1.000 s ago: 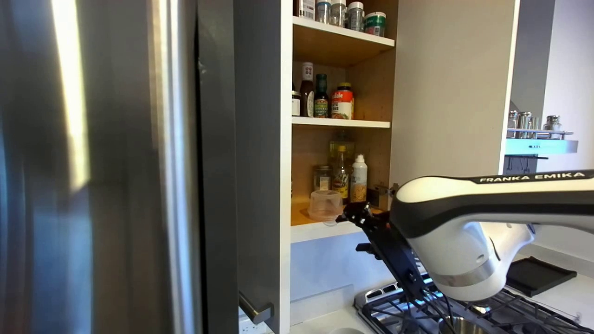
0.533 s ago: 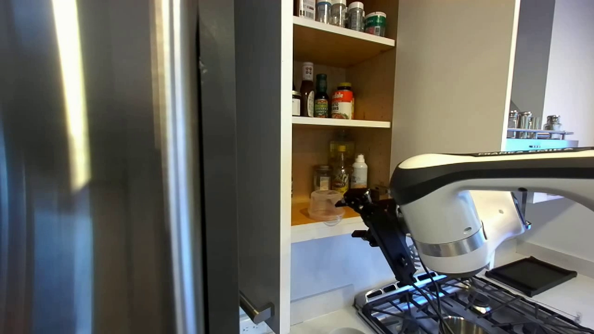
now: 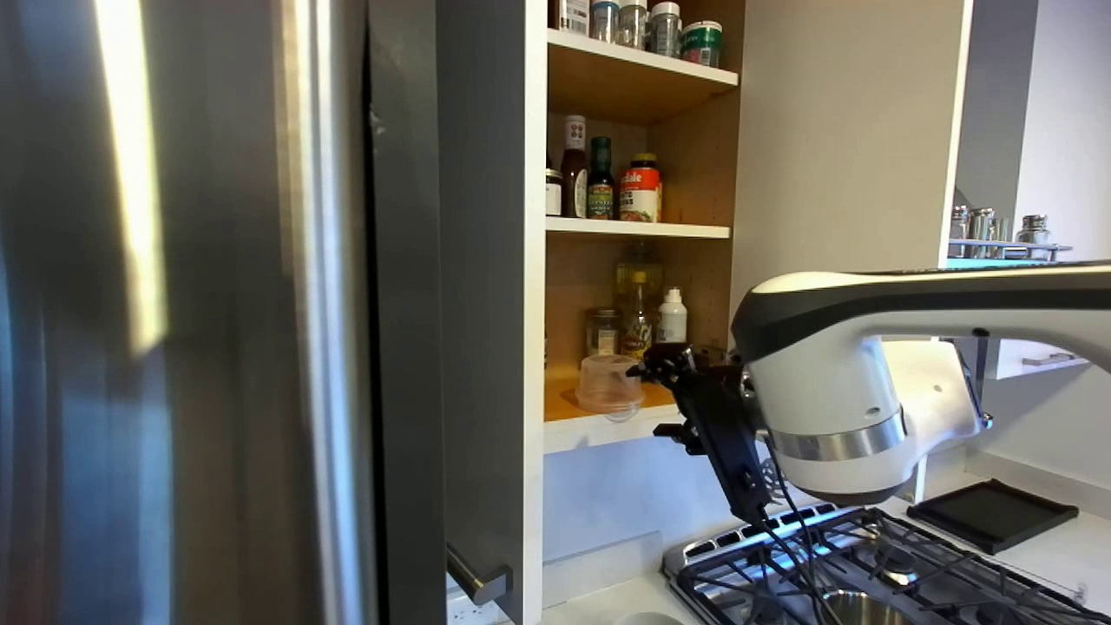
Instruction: Flip the container over on the bottom shelf
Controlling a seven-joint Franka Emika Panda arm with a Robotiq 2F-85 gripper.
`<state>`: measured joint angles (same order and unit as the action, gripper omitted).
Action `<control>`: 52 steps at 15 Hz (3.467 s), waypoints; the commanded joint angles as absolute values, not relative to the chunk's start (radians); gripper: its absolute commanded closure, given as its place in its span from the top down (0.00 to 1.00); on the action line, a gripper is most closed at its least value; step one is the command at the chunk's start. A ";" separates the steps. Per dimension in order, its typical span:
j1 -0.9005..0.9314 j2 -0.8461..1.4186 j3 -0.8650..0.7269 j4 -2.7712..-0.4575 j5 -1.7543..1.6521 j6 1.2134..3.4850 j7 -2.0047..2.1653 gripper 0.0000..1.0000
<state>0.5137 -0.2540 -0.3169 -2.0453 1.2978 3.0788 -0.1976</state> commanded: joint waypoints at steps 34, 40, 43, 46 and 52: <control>0.464 0.017 -0.469 -1.810 2.535 2.677 -1.218 1.00; 0.457 0.032 -0.478 -1.797 2.512 2.684 -1.171 1.00; 0.451 0.035 -0.484 -1.792 2.513 2.668 -1.169 1.00; 0.446 0.039 -0.485 -1.790 2.513 2.650 -1.157 1.00; 0.445 0.052 -0.483 -1.792 2.513 2.643 -1.130 0.74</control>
